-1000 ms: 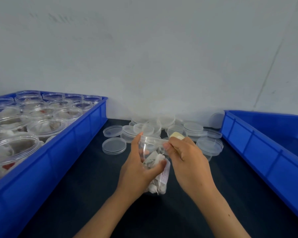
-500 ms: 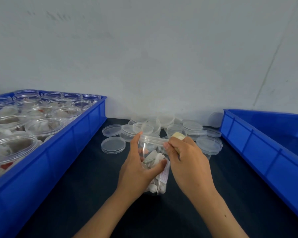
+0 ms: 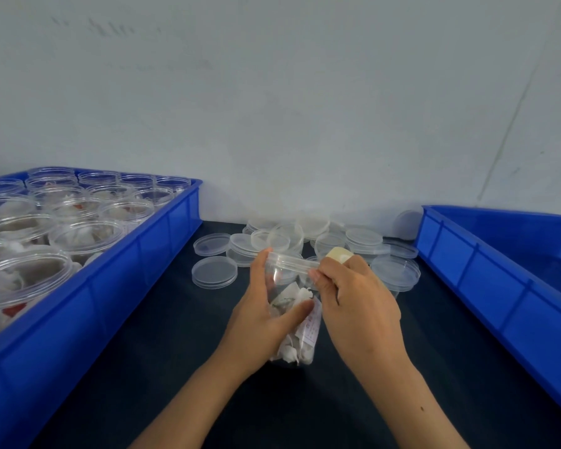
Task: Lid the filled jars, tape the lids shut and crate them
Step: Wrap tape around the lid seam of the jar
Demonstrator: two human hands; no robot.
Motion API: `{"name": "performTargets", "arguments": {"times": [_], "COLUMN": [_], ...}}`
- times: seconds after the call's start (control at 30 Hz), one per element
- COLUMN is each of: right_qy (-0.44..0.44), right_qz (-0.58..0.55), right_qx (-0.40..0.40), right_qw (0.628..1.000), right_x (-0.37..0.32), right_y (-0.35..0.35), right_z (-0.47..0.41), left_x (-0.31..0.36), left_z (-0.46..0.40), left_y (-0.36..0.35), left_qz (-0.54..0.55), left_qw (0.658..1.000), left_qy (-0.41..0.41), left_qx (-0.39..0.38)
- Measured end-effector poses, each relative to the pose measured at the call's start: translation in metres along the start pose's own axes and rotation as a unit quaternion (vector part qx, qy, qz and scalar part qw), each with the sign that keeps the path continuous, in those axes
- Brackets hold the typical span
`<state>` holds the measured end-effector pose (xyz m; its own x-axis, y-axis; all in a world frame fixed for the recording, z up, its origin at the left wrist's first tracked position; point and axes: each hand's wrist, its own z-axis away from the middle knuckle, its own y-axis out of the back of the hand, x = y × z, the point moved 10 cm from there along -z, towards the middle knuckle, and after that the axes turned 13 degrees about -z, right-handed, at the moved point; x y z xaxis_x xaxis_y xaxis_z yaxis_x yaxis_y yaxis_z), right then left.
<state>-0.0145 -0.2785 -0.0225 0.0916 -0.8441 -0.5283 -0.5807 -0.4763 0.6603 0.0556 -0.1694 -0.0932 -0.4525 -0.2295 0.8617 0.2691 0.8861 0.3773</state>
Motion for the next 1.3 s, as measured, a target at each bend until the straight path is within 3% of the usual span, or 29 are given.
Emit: {"name": "performTargets", "arguments": {"times": [0.13, 0.37, 0.47, 0.77, 0.97, 1.1, 1.3], "right_qy": [0.023, 0.097, 0.079, 0.059, 0.013, -0.02, -0.004], "right_qz": [0.012, 0.032, 0.045, 0.015, -0.001, -0.019, -0.02], "right_qx": [0.0, 0.022, -0.029, -0.129, -0.184, -0.166, -0.17], "right_qw": [1.0, 0.995, 0.995, 0.99, 0.983, 0.986, 0.985], "right_x": [-0.004, -0.034, -0.024, 0.003, 0.025, 0.036, 0.034], "right_y": [0.0, 0.004, -0.004, -0.01, -0.016, -0.016, -0.015], "right_z": [0.001, 0.01, 0.009, 0.006, 0.012, 0.009, 0.005], "left_x": [0.01, 0.011, 0.01, -0.005, -0.009, -0.006, -0.001], "left_z": [0.0, -0.001, 0.001, -0.008, -0.011, -0.012, -0.014], "left_y": [0.009, 0.017, 0.012, 0.025, 0.036, 0.04, 0.034], "left_qz": [0.102, 0.118, 0.109, 0.075, -0.023, -0.031, 0.043], "left_qw": [0.995, 0.991, 0.992, 0.987, 0.989, 0.99, 0.995], "left_qy": [0.0, 0.01, 0.006, 0.044, 0.049, 0.036, 0.023], "left_qx": [0.016, 0.067, 0.056, 0.132, 0.141, 0.131, 0.091]}}
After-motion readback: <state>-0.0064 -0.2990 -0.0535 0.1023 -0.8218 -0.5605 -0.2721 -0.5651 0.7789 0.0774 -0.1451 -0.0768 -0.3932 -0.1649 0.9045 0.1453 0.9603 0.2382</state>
